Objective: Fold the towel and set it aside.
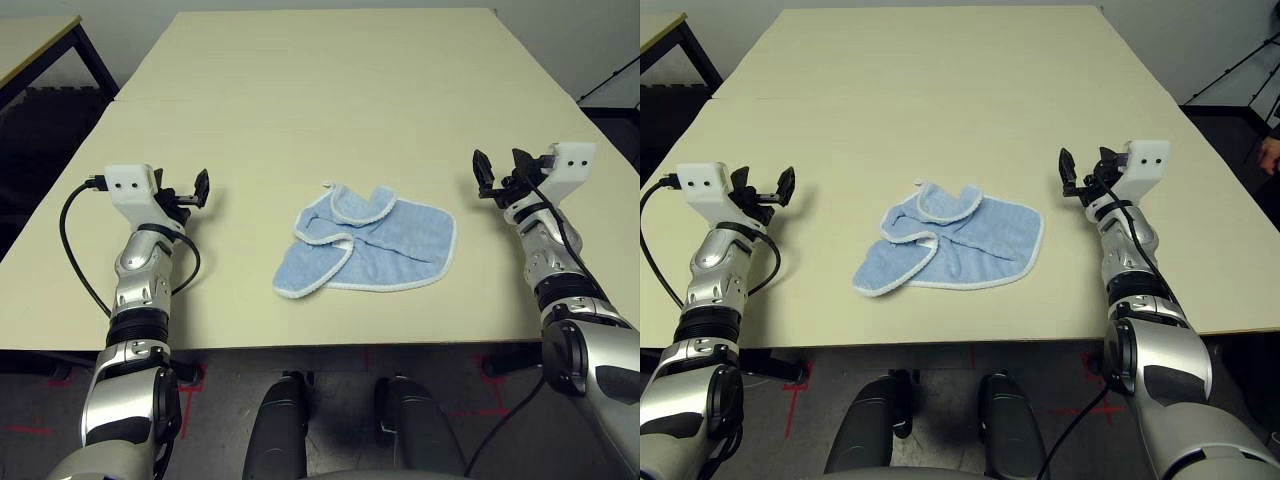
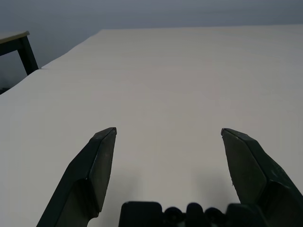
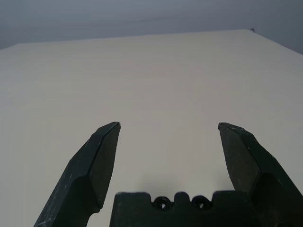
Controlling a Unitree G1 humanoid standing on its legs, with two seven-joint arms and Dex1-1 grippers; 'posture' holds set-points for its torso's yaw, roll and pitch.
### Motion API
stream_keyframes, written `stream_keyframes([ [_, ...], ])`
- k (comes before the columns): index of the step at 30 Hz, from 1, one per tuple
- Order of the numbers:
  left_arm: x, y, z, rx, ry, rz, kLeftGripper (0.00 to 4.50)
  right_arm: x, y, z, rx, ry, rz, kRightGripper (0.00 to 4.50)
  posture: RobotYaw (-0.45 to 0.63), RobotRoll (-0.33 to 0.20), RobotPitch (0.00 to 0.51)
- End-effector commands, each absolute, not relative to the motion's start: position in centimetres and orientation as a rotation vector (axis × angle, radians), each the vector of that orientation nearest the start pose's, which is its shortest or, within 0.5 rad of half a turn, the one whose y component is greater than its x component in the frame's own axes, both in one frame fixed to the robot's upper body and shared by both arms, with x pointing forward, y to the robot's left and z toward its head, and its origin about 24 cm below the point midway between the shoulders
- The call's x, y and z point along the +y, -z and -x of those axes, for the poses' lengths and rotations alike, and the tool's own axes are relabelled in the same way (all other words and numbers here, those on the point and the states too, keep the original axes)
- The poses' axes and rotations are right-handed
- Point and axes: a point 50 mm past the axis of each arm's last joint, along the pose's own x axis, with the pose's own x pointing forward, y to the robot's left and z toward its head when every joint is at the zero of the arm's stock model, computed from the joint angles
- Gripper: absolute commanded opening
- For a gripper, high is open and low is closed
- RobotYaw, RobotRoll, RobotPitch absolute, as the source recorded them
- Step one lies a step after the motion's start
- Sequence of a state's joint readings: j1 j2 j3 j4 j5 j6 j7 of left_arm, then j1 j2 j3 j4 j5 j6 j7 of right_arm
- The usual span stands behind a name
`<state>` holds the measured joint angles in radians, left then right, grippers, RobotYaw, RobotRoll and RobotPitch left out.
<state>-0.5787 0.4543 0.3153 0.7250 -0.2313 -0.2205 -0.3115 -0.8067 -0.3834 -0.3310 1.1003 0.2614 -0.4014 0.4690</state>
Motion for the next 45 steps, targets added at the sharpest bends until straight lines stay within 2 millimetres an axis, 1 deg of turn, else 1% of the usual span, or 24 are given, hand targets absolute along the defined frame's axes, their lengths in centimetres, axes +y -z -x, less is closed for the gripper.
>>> stream_keyframes([
  [1,29.7,-11.6,-33.9,-0.175,-0.082,-0.069,4.49,-25.8,-10.8,-36.8,-0.200,-0.086,-0.073,4.50,0.00,0.000,0.069],
  [8,29.6,-11.5,-33.7,-0.176,-0.074,-0.073,4.49,-25.6,-10.8,-36.8,-0.205,-0.086,-0.073,4.50,0.00,0.000,0.074],
  [13,29.2,-11.3,-33.7,-0.143,0.045,-0.075,4.49,-25.7,-10.7,-36.8,-0.193,-0.109,-0.078,4.50,0.01,0.000,0.082],
  [15,28.9,-10.8,-33.4,-0.108,0.147,-0.043,4.49,-25.5,-10.5,-36.7,-0.184,-0.140,-0.071,4.50,0.01,0.000,0.087],
  [17,28.4,-10.5,-33.0,-0.081,0.284,-0.054,4.49,-25.3,-10.4,-36.7,-0.185,-0.173,-0.072,4.50,0.01,0.000,0.094],
  [22,27.4,-11.3,-32.7,-0.073,0.527,-0.040,4.49,-24.9,-10.9,-36.8,-0.193,-0.253,-0.059,4.50,0.01,0.000,0.110],
  [26,26.7,-11.3,-32.2,-0.041,0.666,-0.071,4.49,-24.7,-11.3,-37.0,-0.177,-0.334,-0.036,4.50,0.01,0.000,0.116],
  [31,26.0,-11.6,-32.0,-0.046,0.763,-0.094,4.49,-25.0,-12.2,-37.2,-0.178,-0.375,-0.009,4.50,0.01,0.000,0.126],
  [35,25.3,-11.8,-31.6,-0.020,0.888,-0.177,4.49,-24.8,-13.2,-37.4,-0.155,-0.486,0.074,4.50,0.01,0.000,0.134],
  [39,24.8,-12.4,-31.1,-0.029,0.966,-0.220,4.49,-24.2,-13.9,-37.4,-0.135,-0.621,0.140,4.50,0.01,0.000,0.137],
  [42,24.5,-12.8,-30.6,-0.034,1.018,-0.247,4.49,-23.8,-14.1,-37.4,-0.119,-0.687,0.180,4.50,0.02,0.000,0.139],
  [45,24.4,-13.0,-30.3,-0.028,1.043,-0.273,4.49,-22.7,-14.5,-37.4,-0.143,-0.764,0.298,4.50,0.02,0.000,0.141],
])
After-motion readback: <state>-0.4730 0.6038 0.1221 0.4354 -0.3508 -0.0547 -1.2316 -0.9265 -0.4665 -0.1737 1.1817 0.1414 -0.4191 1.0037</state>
